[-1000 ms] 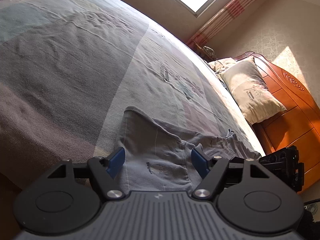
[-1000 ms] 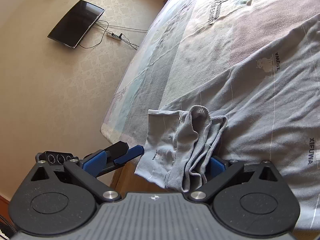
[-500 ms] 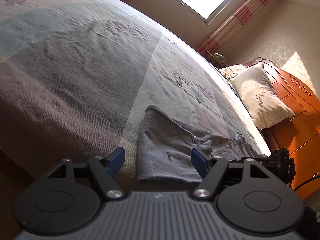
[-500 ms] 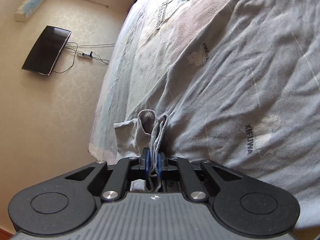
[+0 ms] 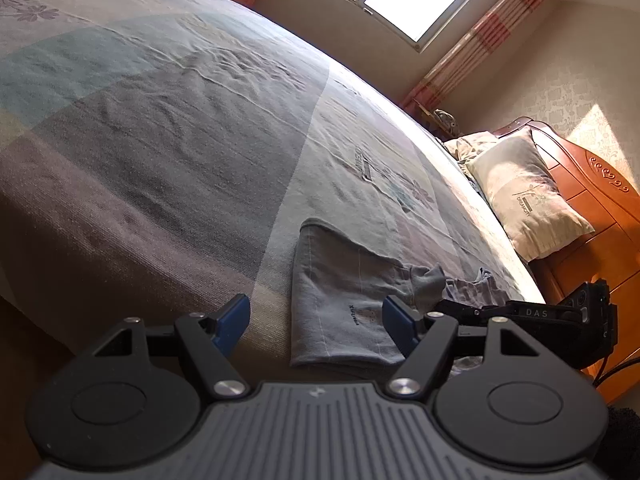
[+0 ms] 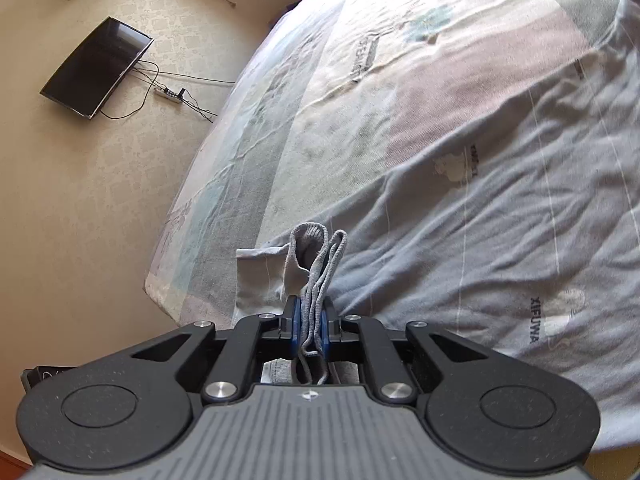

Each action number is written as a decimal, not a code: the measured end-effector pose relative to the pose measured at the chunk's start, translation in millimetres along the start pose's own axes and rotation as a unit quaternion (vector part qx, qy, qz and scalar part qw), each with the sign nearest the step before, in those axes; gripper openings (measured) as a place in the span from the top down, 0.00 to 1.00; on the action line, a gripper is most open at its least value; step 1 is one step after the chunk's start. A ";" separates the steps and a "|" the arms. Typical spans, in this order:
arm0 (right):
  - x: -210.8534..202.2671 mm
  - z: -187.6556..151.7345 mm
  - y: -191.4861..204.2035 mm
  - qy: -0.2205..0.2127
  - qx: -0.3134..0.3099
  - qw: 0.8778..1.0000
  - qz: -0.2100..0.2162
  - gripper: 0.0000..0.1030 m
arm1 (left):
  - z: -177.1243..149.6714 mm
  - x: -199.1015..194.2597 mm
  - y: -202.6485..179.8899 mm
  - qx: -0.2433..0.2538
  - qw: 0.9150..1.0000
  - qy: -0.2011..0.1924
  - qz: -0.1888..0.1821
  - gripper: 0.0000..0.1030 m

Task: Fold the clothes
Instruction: 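Grasp the folded sweatpants with the right gripper while the left gripper opens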

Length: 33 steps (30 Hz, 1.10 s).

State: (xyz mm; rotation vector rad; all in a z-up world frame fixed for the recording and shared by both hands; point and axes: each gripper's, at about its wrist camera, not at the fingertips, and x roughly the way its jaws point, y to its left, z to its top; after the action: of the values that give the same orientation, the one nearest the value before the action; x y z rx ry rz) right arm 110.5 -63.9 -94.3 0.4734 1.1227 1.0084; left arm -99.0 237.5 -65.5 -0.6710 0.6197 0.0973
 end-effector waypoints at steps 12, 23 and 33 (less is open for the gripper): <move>0.1 0.6 -9.9 0.002 0.002 0.999 -0.051 0.87 | 15.4 18.7 -18.8 0.039 0.999 0.018 -0.023 0.29; -3.2 -9.1 33.6 0.002 -0.142 0.985 -0.100 0.70 | 51.0 84.7 -40.0 0.064 0.993 0.041 -0.094 0.29; 17.0 -35.5 54.0 0.013 -0.266 0.958 -0.105 0.46 | 49.7 120.2 -34.4 0.070 0.993 0.069 -0.070 0.27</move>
State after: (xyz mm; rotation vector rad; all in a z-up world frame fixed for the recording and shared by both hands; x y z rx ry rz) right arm 57.0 -28.1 -76.4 -0.0907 0.8555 1.0772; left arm 33.8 227.6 -84.2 -0.5854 0.7029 -0.1224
